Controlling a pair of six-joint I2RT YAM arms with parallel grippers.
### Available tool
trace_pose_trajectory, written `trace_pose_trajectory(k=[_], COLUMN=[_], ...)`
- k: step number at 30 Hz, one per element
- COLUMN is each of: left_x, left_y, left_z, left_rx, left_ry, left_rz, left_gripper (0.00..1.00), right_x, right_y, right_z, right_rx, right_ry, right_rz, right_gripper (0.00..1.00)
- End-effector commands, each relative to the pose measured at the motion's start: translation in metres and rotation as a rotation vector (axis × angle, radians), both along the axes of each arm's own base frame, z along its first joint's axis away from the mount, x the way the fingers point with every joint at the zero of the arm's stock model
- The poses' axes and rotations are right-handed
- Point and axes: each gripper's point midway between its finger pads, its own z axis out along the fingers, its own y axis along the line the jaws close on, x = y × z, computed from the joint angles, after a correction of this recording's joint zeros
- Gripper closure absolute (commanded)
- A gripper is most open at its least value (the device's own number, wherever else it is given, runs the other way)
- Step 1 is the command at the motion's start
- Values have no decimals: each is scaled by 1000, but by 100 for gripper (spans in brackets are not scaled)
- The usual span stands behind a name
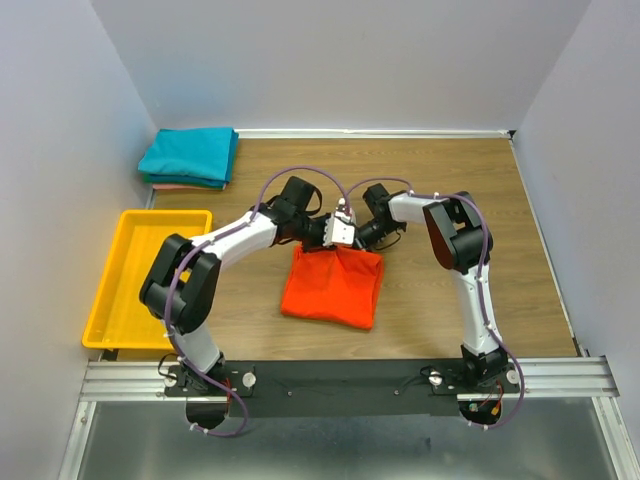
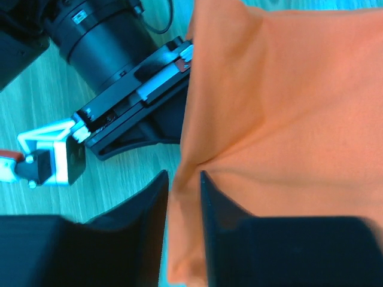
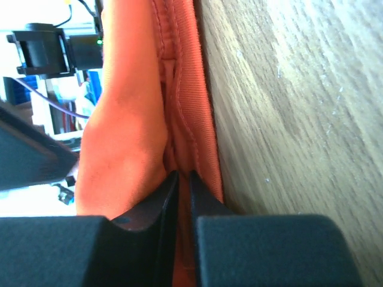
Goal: Fold and stack the t-shirts
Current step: Fold the tshirt
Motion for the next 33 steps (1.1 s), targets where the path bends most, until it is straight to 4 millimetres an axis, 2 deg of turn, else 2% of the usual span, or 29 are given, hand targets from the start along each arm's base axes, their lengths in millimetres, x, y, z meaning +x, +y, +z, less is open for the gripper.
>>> trace_pose_trajectory(k=[1, 5, 9, 13, 17, 18, 19, 20, 21, 22, 23, 24, 25, 26, 28, 33], left_x=[13, -1, -15, -15, 8, 13, 16, 24, 29, 32, 36, 42, 45, 48, 49, 46], left_y=[7, 14, 22, 33, 52, 56, 58, 58, 66, 68, 71, 76, 78, 79, 82, 83], left_z=[53, 72, 75, 75, 70, 67, 53, 56, 51, 46, 32, 33, 30, 21, 14, -6], left_rx=[-76, -100, -122, -152, -182, -186, -173, -184, -182, -180, -166, -179, -183, -178, -176, -144], left_ry=[-120, -104, -30, 64, 204, 242, 318, 342, 389, 425, 488, 517, 547, 595, 642, 735], left_rz=[56, 63, 88, 142, 254, 284, 315, 328, 362, 382, 410, 425, 444, 469, 478, 491], left_gripper=[59, 58, 59, 59, 59, 59, 59, 59, 58, 58, 58, 58, 58, 57, 57, 53], right_x=[25, 45, 60, 81, 108, 112, 116, 119, 119, 117, 115, 107, 99, 93, 77, 41], right_y=[-5, -5, -6, -11, -26, -30, -38, -41, -50, -54, -58, -67, -67, -70, -74, -82], right_z=[-1, 11, 27, 42, 56, 59, 60, 63, 68, 70, 72, 73, 74, 72, 72, 56], right_rx=[-120, -170, -201, -264, -358, -377, -417, -422, -426, -422, -417, -419, -395, -389, -365, -347], right_ry=[-182, -274, -345, -447, -621, -655, -682, -700, -689, -670, -650, -605, -566, -535, -458, -300], right_rz=[2, -15, -12, -18, -12, -9, -10, -4, -18, -24, -29, -26, -21, -14, -8, 10], right_gripper=[79, 78, 76, 73, 61, 59, 56, 54, 49, 46, 43, 41, 41, 41, 39, 34])
